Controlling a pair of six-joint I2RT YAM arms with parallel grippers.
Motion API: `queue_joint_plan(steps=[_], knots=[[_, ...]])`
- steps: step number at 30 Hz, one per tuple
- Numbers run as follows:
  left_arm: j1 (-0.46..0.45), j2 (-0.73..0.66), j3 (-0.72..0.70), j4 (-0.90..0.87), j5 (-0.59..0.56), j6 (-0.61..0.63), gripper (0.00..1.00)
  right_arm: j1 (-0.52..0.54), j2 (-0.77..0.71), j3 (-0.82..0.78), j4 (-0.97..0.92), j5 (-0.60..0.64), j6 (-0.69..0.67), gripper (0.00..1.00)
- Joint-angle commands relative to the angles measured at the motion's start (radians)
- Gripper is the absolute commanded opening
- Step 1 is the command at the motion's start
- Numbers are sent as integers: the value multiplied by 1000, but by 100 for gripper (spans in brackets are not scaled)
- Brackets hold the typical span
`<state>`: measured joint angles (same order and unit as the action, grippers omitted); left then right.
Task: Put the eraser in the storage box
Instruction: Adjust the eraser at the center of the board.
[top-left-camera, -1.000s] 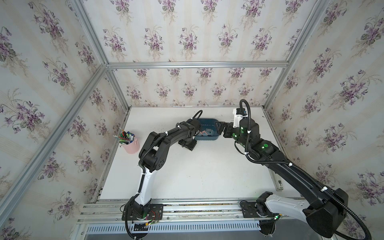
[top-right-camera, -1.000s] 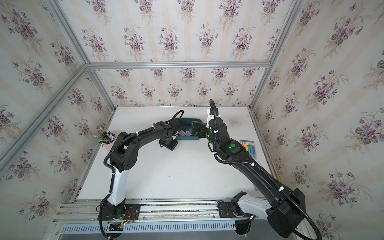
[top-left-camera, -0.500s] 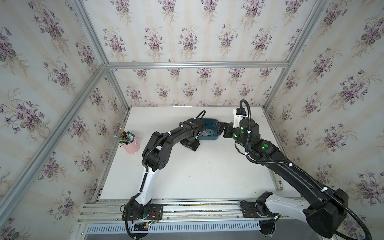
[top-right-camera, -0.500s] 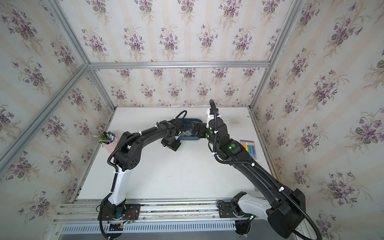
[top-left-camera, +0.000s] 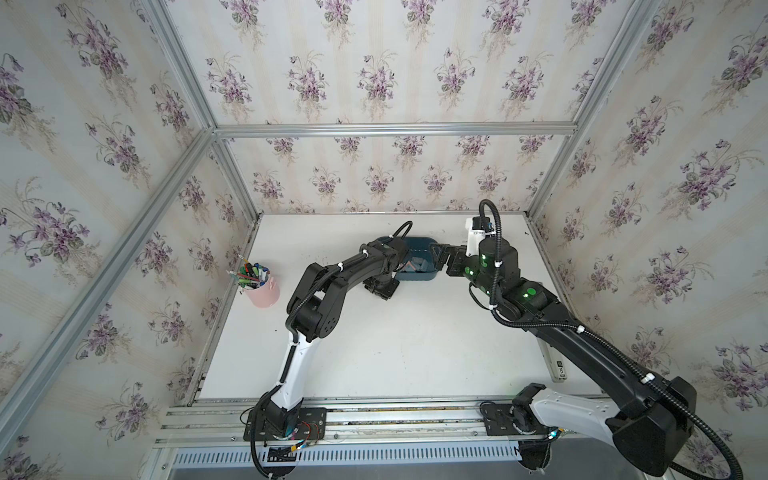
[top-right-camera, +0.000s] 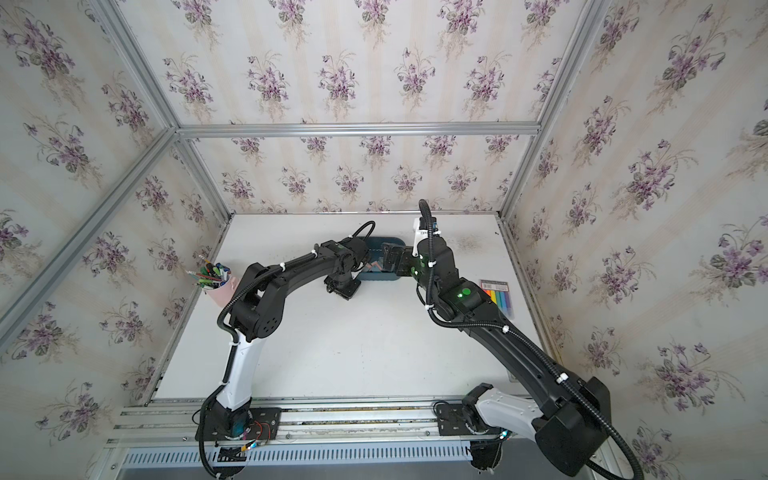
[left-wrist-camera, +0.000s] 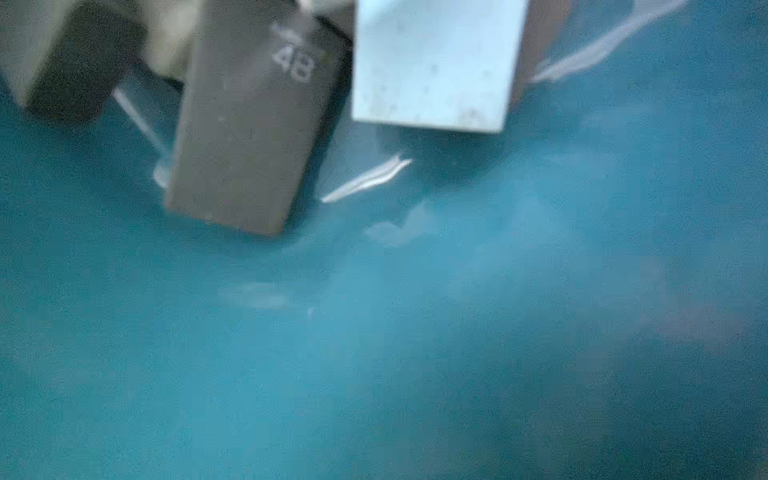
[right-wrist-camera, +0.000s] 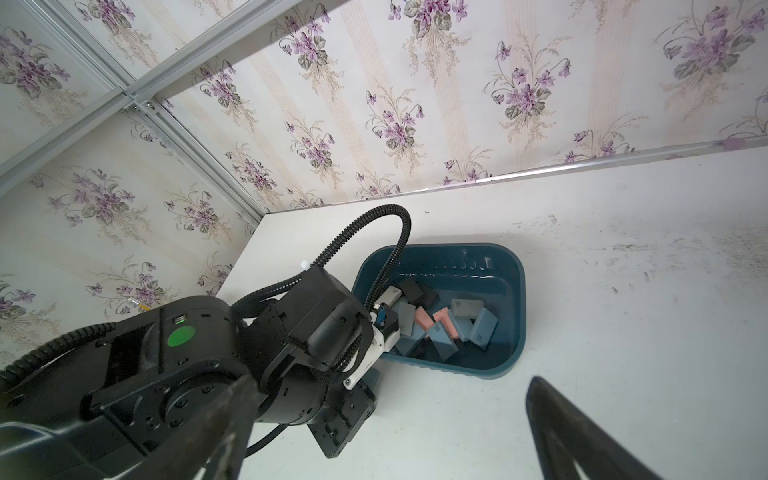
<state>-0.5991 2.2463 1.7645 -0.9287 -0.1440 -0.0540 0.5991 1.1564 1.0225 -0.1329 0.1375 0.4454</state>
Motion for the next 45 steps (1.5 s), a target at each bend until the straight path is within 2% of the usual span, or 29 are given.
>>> queue_joint_plan(steps=[1, 12, 26, 30, 33, 35, 45], knots=[[4, 26, 6, -23, -71, -2, 44, -1, 2, 5, 15, -3, 6, 100], [10, 71, 91, -87, -90, -51, 48, -1, 9, 14, 19, -8, 2, 100], [12, 114, 156, -157, 64, -139, 51, 0, 6, 39, -3, -3, 0, 100], [10, 101, 136, -134, 129, -172, 59, -1, 8, 37, -1, -6, 1, 100], [9, 69, 87, -77, 141, -192, 56, -1, 7, 33, 1, -9, 3, 100], [8, 50, 53, -37, 154, -199, 45, -1, 4, 31, 2, -9, 3, 100], [5, 25, 10, 17, 104, -231, 44, -1, -3, 29, 5, -14, 2, 100]])
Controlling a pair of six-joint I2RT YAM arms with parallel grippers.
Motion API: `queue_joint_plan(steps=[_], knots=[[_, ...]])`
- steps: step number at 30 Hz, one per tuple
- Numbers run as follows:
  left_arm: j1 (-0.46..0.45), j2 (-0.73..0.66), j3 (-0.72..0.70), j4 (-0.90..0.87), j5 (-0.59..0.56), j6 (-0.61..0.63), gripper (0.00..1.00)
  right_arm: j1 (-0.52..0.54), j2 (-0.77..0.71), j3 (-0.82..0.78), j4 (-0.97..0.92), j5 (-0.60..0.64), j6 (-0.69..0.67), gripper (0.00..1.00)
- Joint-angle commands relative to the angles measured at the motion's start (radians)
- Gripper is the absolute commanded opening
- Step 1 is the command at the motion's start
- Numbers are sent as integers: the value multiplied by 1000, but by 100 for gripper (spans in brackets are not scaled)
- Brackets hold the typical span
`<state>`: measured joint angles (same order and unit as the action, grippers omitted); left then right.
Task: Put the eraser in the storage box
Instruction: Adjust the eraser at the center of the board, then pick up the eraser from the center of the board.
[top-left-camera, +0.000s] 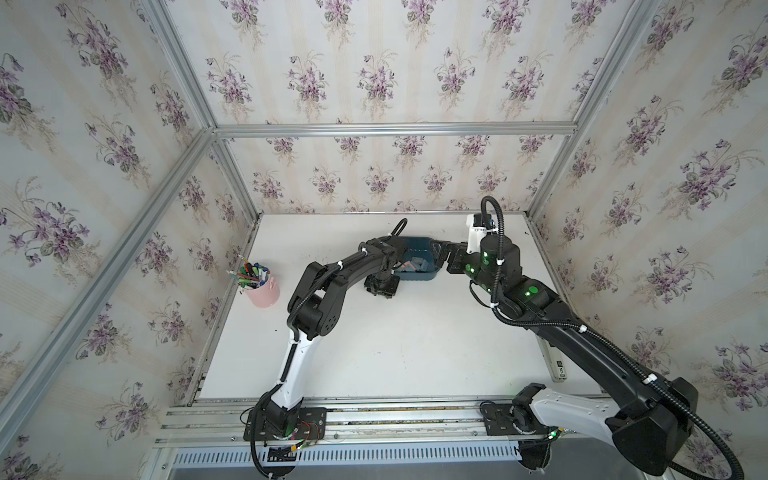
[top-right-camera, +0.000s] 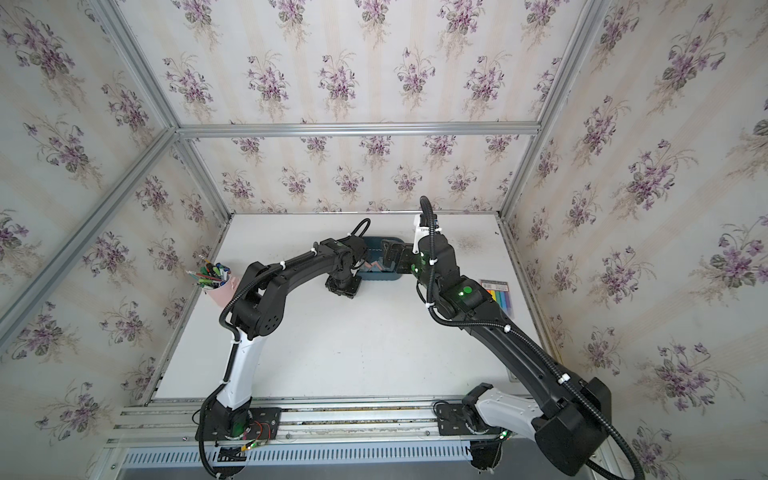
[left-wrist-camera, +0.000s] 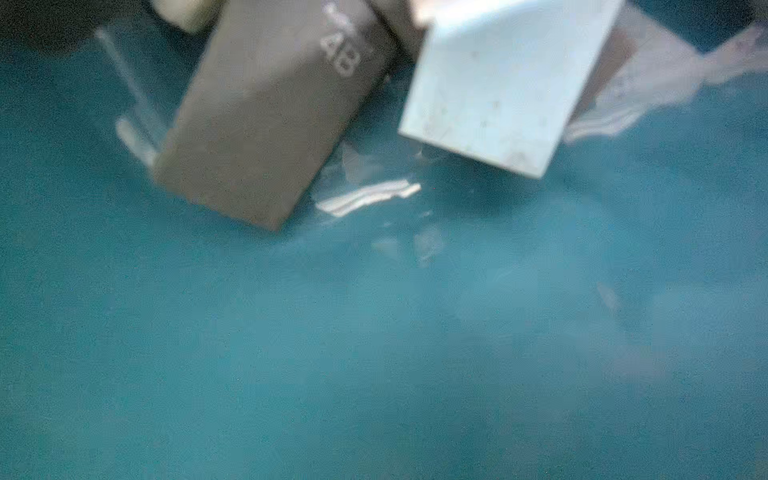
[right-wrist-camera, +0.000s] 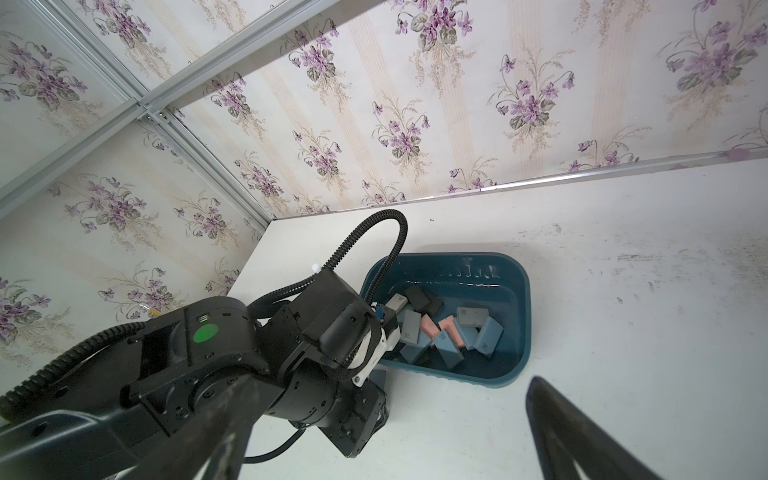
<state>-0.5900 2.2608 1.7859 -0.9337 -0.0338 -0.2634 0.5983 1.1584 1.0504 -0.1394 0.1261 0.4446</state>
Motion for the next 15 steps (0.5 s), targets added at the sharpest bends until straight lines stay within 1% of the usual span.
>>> queue_joint_plan(steps=[1, 2, 4, 6, 8, 11, 15], knots=[[-4, 7, -12, 22, -15, -27, 45, 0, -6, 2, 11, -2, 0, 100], [-4, 1, -17, 28, -28, -33, 49, 0, -6, 2, 11, -2, -2, 100], [-4, -13, -29, 38, -58, -60, 61, 0, -6, 4, 10, -3, -4, 100], [-3, -20, -34, 47, -80, -88, 62, 0, -6, 6, 11, -5, -6, 100], [-2, -10, -17, 34, -104, -116, 66, 0, -6, 4, 11, -8, -6, 100], [-2, -1, 1, 20, -110, -156, 65, 0, -5, 4, 9, -10, -7, 100], [-2, -13, -17, 52, -134, -182, 64, 0, -9, 3, 9, -14, -9, 100]])
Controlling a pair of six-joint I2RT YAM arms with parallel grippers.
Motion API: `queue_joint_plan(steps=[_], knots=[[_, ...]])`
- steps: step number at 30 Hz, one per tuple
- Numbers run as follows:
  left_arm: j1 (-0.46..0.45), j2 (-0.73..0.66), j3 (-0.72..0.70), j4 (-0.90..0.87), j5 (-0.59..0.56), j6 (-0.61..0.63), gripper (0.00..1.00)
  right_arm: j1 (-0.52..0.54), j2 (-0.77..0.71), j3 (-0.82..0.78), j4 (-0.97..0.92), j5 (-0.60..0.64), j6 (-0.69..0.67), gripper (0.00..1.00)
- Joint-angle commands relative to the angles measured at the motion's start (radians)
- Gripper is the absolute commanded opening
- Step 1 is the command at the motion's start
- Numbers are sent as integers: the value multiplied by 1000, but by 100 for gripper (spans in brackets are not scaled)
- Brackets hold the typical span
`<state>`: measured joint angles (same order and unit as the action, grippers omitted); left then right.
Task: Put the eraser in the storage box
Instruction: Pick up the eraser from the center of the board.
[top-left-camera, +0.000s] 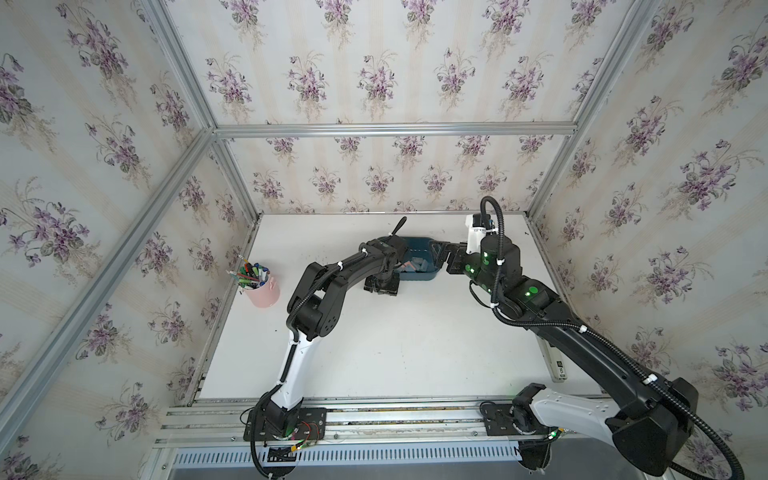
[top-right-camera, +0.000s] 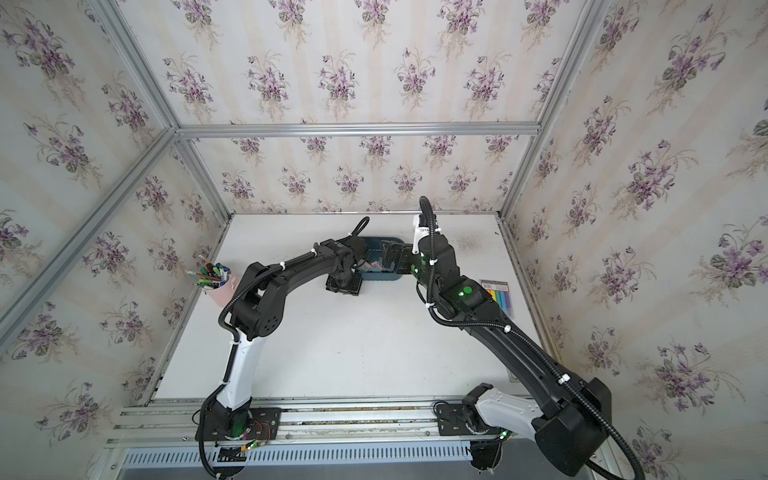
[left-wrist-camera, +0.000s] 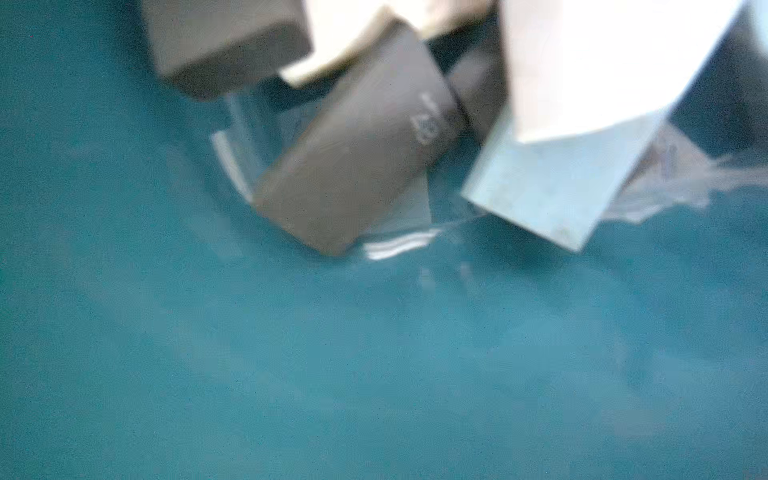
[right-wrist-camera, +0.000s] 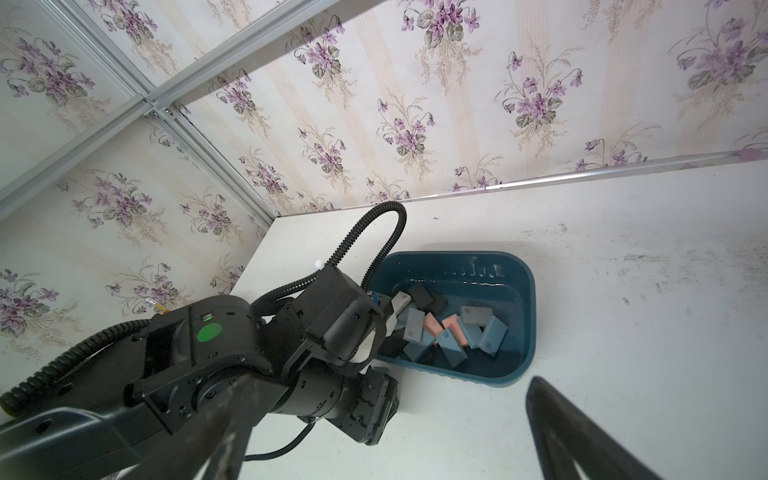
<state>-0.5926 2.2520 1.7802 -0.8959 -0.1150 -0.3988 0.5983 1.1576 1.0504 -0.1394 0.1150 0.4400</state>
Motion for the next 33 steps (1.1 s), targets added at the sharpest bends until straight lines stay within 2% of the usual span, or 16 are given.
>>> queue_joint_plan(steps=[1, 5, 8, 13, 16, 18, 22, 29, 33], knots=[[1, -6, -13, 20, -51, -51, 64, 1, -9, 1, 10, -4, -5, 100], [1, -8, -26, 48, -50, -77, 56, -1, -7, 0, 16, -7, -5, 100], [1, -13, -43, 75, -49, -88, 56, 0, -4, -3, 17, -12, -4, 100], [2, 0, -38, 59, -45, -107, 43, 0, 0, -4, 21, -17, -4, 100], [2, 7, -41, 56, -39, -111, 40, 0, 2, -4, 22, -20, -3, 100], [2, 14, -35, 45, -40, -112, 35, 0, 4, -3, 22, -22, -2, 100], [4, 11, -47, 48, -41, -111, 30, 1, 4, -6, 22, -22, 0, 100], [6, -16, -82, 50, -42, -107, 17, 1, 1, -4, 20, -19, 2, 100], [6, -42, -114, 57, -36, -112, 15, 1, -2, 3, 14, -17, 3, 100]])
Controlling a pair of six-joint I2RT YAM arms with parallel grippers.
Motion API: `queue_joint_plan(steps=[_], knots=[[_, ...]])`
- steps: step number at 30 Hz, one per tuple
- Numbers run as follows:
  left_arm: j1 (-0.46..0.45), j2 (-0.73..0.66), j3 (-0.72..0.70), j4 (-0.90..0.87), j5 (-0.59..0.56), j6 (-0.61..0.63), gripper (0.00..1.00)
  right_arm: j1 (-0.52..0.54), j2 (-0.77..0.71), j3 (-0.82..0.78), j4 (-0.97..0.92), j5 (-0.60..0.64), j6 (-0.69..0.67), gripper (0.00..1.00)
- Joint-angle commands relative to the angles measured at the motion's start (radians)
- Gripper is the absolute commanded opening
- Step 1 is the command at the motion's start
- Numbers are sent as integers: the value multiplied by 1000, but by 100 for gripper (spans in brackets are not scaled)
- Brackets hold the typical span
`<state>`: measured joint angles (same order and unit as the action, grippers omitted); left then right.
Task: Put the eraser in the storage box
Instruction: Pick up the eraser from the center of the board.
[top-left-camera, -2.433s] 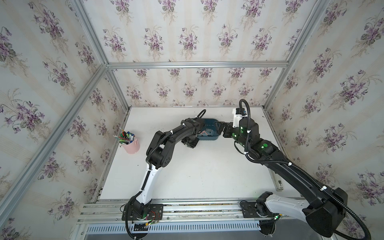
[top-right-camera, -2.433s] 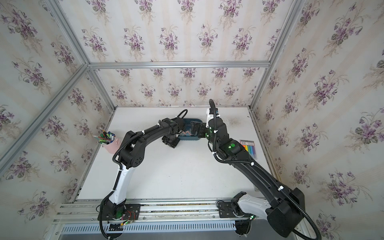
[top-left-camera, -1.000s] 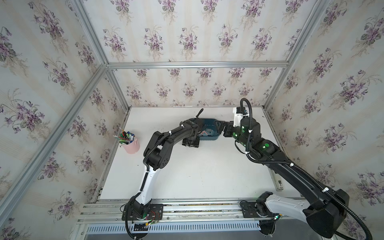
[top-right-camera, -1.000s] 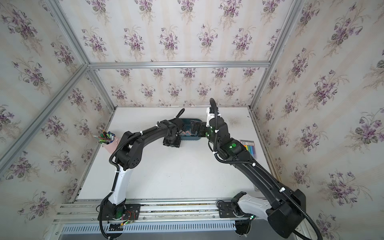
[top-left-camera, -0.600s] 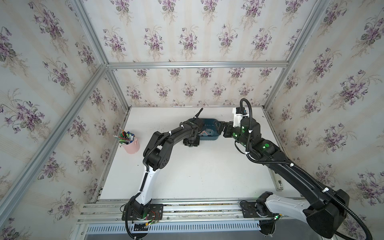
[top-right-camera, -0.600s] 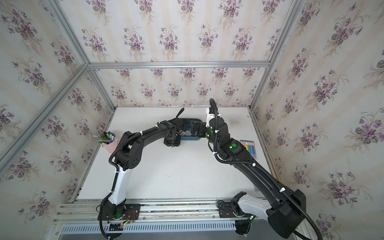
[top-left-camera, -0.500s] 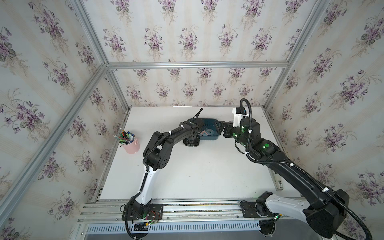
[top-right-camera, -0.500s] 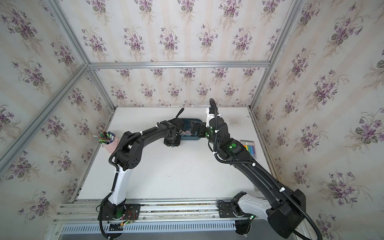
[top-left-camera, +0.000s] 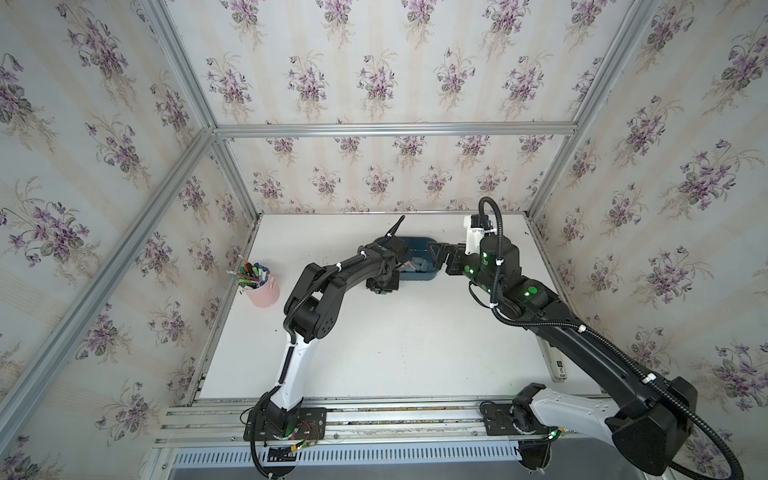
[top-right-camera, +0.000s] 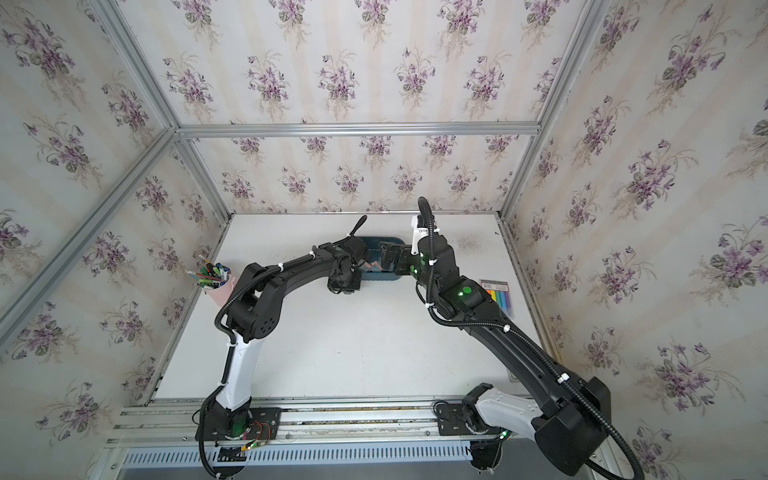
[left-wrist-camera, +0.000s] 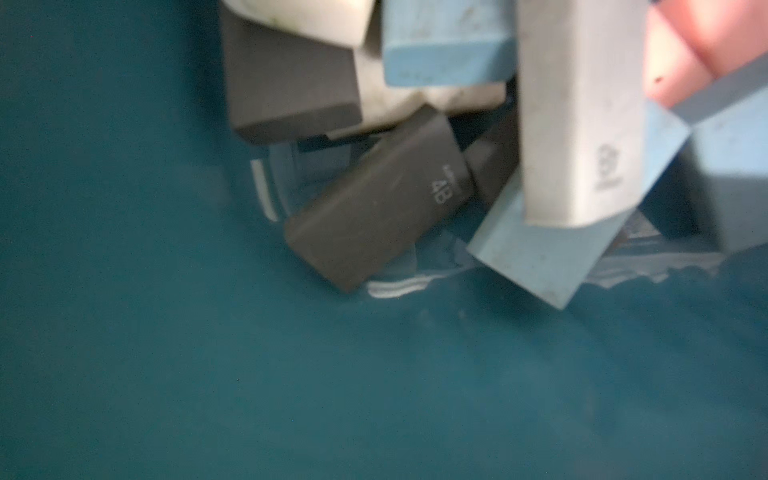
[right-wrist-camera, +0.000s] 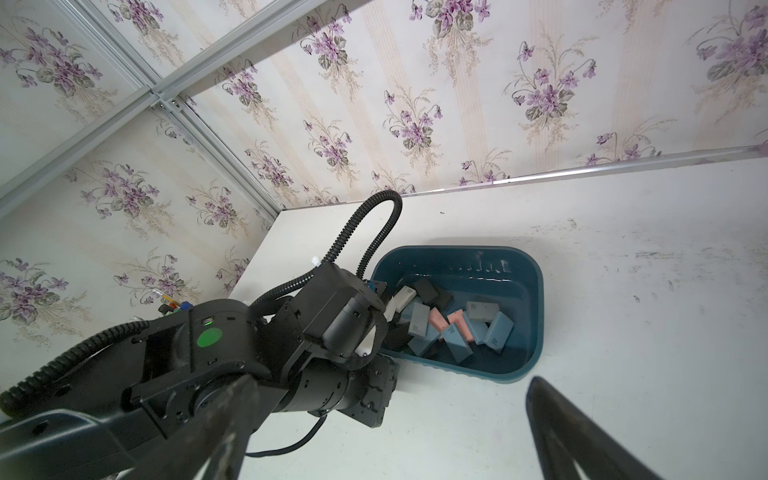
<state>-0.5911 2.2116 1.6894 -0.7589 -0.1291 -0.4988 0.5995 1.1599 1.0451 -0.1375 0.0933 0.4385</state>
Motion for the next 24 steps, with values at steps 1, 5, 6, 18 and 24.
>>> queue_joint_plan(steps=[1, 5, 6, 18, 24], knots=[[5, -12, -35, -75, -21, -12, 15, 0, -6, 7, 10, 6, 4, 100], [4, -53, -66, -72, -21, -16, 14, 0, -10, 9, 6, 11, 3, 100], [3, -65, -75, -72, -21, -17, 13, 0, -12, 10, 3, 11, 3, 100], [-16, -216, -131, -99, -55, -11, 12, 0, -20, 20, -5, 19, -1, 100], [-27, -257, -37, -161, -69, 9, 13, 0, -30, 27, -13, 22, 0, 100]])
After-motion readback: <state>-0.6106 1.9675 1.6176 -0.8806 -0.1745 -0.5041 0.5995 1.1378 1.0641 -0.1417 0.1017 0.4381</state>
